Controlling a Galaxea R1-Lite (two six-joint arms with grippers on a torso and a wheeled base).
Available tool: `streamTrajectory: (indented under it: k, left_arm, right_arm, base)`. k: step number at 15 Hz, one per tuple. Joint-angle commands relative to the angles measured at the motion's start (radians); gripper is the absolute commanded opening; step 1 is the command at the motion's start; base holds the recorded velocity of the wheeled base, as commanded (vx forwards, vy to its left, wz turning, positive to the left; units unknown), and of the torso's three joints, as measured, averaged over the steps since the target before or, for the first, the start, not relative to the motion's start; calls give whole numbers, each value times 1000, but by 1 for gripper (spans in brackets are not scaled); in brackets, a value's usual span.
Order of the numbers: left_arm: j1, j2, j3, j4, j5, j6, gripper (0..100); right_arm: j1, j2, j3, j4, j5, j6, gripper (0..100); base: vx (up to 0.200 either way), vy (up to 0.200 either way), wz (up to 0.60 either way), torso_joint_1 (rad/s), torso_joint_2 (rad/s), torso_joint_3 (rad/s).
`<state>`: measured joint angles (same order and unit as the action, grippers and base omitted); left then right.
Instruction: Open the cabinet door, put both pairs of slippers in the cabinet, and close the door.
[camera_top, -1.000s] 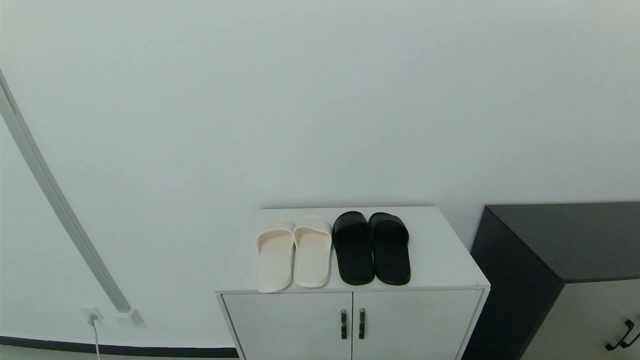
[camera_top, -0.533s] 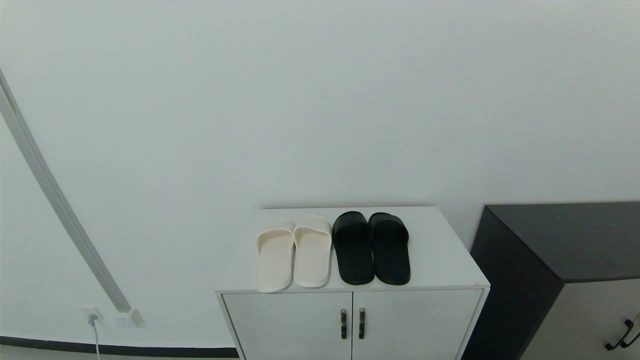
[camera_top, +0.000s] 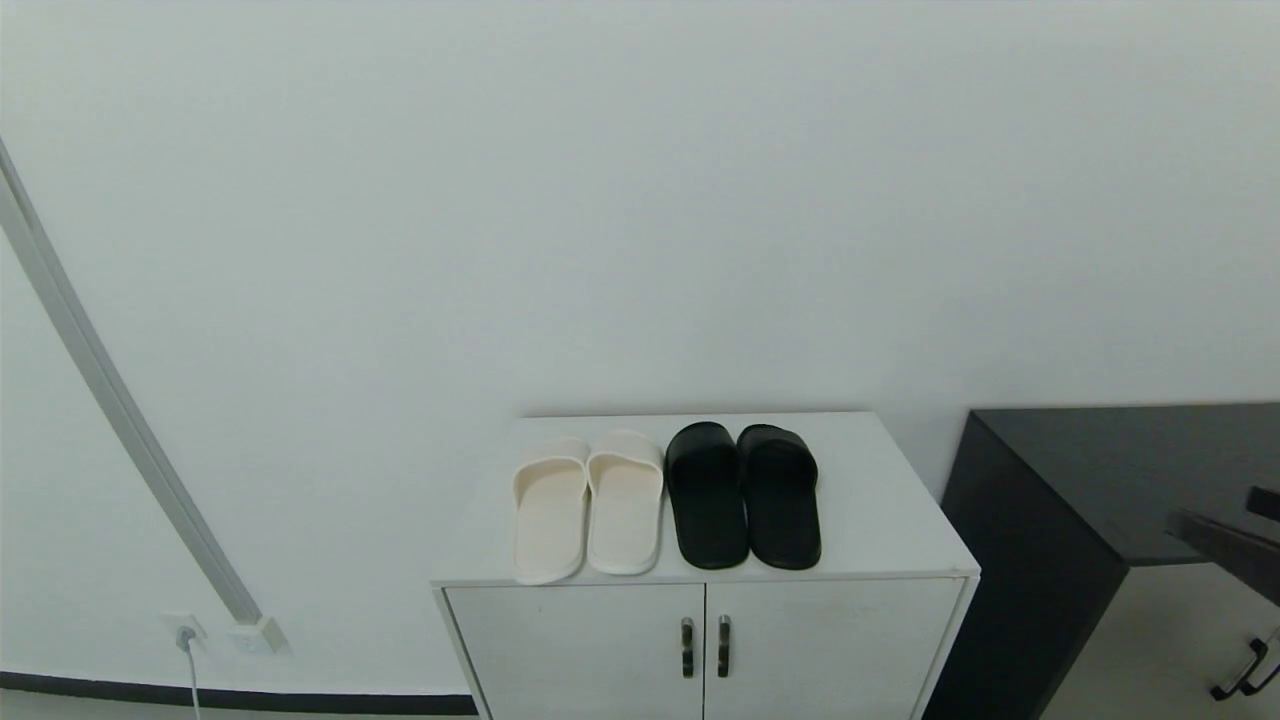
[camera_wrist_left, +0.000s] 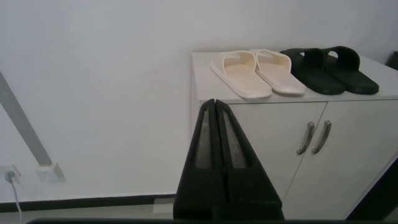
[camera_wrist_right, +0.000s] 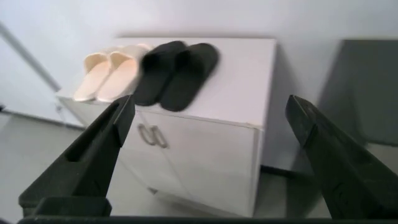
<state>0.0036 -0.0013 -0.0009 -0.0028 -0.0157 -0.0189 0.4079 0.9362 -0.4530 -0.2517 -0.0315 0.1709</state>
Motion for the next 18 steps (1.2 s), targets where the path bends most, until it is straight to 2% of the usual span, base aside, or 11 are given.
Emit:
streamTrajectory:
  k: [1,3,5,8,11,18]
  left_arm:
    - [1,1,-1,0,-1,1,0]
    - [-1,1,-1,0,-1,1,0]
    - [1,1,-1,0,-1,1,0]
    - [1,1,1,0,-1,1,0]
    - [-1,1,-1,0,-3,1,0]
    - [-1,1,-1,0,-4,-1,0]
  right_arm:
    - [247,276,-116,-90,-163,73,100]
    - [361,403,-176,-115,-255,134,100]
    - [410,555,-237,-158,-343,194,100]
    - [410,745,-293,-320,-380,207,100]
    - [408,992,-421,-426,-522,205,100]
    - [344,1284,-688,-437,-562,176,100]
  base:
    - [0,0,0,0,0,0]
    - [0,0,0,0,0,0]
    - [0,0,0,0,0,0]
    - [0,0,0,0,0,0]
    - [0,0,0,0,0,0]
    - [0,0,0,0,0,0]
